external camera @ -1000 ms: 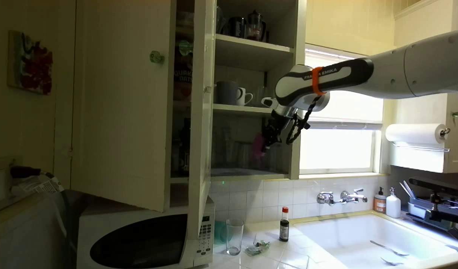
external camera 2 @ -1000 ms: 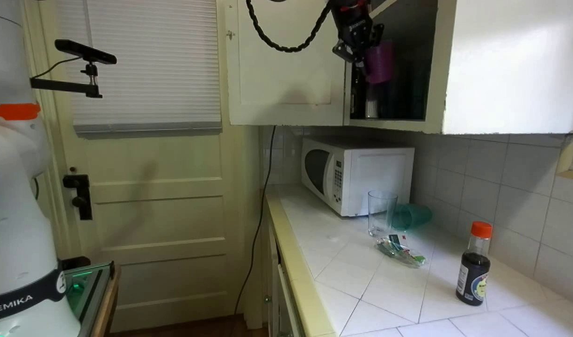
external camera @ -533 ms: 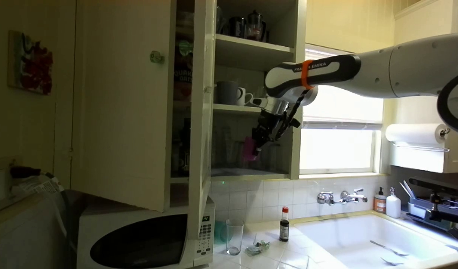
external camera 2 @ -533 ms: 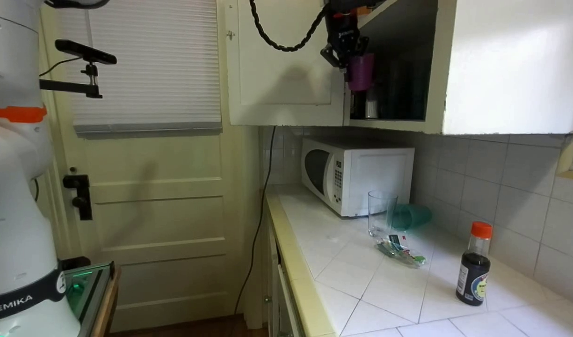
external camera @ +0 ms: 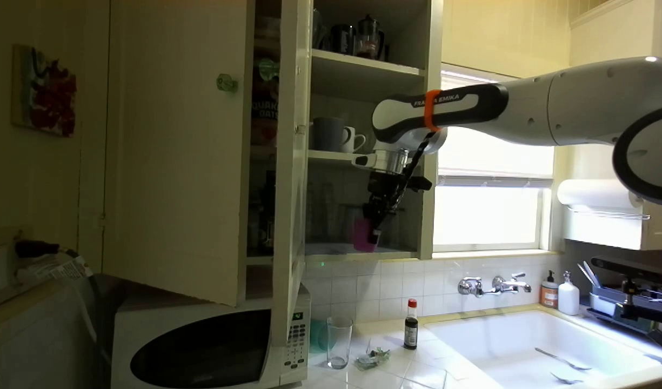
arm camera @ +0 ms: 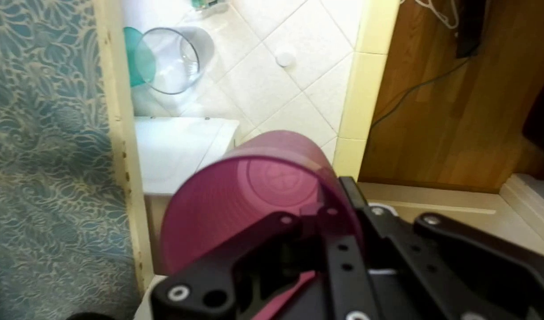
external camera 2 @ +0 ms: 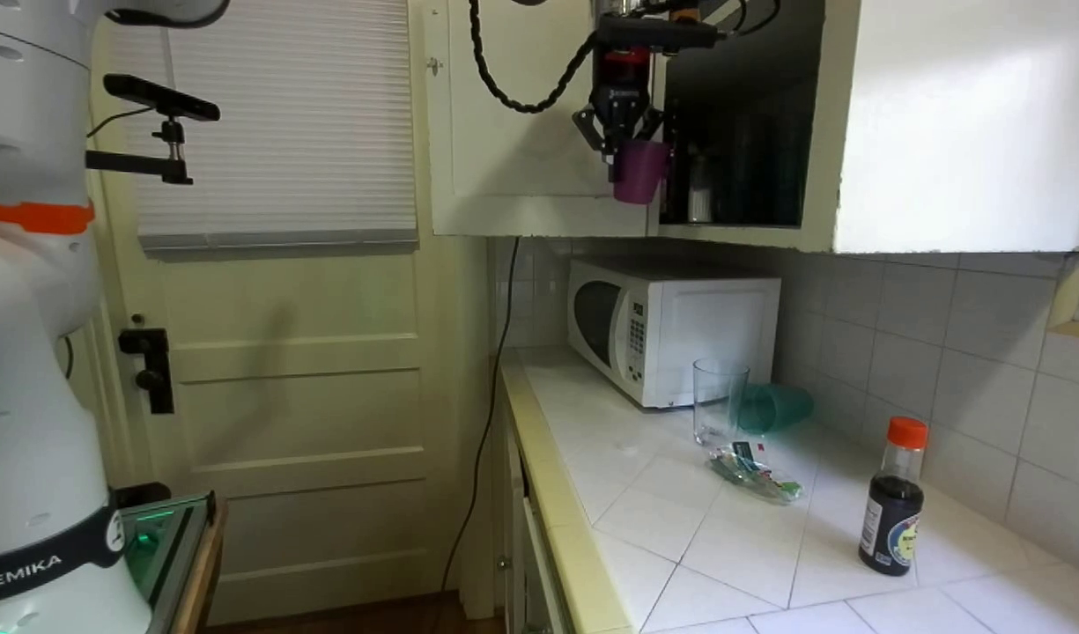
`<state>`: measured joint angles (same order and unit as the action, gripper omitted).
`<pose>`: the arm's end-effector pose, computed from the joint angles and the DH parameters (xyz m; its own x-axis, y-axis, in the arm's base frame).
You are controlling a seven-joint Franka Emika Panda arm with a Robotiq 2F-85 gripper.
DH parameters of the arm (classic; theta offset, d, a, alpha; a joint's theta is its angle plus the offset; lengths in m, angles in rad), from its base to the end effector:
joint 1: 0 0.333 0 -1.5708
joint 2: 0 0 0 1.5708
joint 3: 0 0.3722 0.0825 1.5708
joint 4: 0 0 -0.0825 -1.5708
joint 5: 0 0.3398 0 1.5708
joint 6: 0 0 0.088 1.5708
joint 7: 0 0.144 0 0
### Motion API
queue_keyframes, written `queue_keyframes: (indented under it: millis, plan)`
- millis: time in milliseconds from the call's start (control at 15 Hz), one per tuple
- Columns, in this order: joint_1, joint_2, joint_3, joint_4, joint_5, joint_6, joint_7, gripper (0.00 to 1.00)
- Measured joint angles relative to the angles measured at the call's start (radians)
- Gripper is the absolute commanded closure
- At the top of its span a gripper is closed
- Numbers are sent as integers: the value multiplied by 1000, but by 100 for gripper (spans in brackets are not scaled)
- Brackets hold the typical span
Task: Put the purple cup on the bottom shelf of the open upper cabinet.
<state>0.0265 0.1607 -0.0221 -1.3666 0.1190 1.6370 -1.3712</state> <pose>0.5800 0.0202 0.6518 0.1875 0.9730 0.1344 0.9762 -0.1997 0.0841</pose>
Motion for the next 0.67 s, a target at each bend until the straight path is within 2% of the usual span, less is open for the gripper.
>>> queue_keyframes:
  millis: [133, 267, 333, 667]
  plan:
    - [1, 18, 5, 9, -7, -1, 52, 95]
    - [1, 22, 1, 10, -7, 45, 90, 95]
    - [1, 21, -1, 10, -7, 54, 95, 99]
    - [0, 33, 0, 17, -7, 50, 122, 99]
